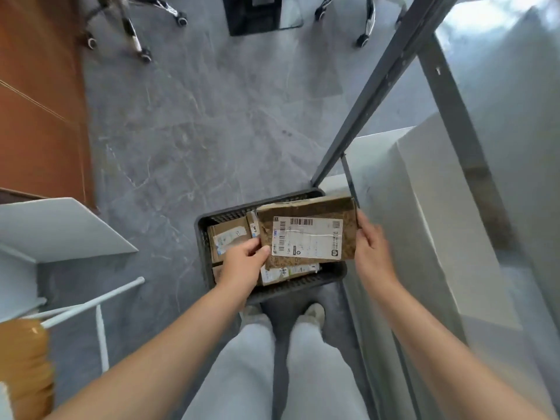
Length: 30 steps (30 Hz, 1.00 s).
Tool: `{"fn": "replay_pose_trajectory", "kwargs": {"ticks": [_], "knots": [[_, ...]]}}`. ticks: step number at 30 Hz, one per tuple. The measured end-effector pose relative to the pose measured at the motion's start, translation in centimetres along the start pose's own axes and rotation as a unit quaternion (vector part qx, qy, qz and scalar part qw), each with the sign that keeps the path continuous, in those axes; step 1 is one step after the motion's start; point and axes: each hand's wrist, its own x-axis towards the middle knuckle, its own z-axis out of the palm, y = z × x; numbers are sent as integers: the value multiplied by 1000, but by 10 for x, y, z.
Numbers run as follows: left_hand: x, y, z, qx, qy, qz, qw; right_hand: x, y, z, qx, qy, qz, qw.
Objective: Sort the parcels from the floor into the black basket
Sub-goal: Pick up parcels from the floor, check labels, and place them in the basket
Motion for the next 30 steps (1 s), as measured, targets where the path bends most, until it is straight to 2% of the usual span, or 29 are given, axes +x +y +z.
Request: {"fn": "replay_pose_trajectory", "kwargs": {"ticks": [6, 9, 13, 19, 21, 24, 30], "knots": [[84, -95, 54, -12, 21, -82, 996, 49, 99, 45, -24, 16, 32, 999], [126, -140, 84, -19, 18, -105, 994, 75, 145, 64, -53, -14, 49, 997], [180, -193, 124, -13, 48, -131, 990, 108, 199, 94, -109, -40, 24, 993], [220, -243, 160, -14, 118, -191, 974, 127, 253, 144, -178, -44, 36, 982], [228, -249, 168, -20, 110, -209, 971, 132, 260, 151, -215, -39, 40, 975], [237, -248, 172, -10, 105, -220, 970, 140, 268, 155, -284, -45, 24, 957], [253, -256, 175, 56, 91, -203, 973, 165, 283, 163, -464, -96, -20, 881]]}}
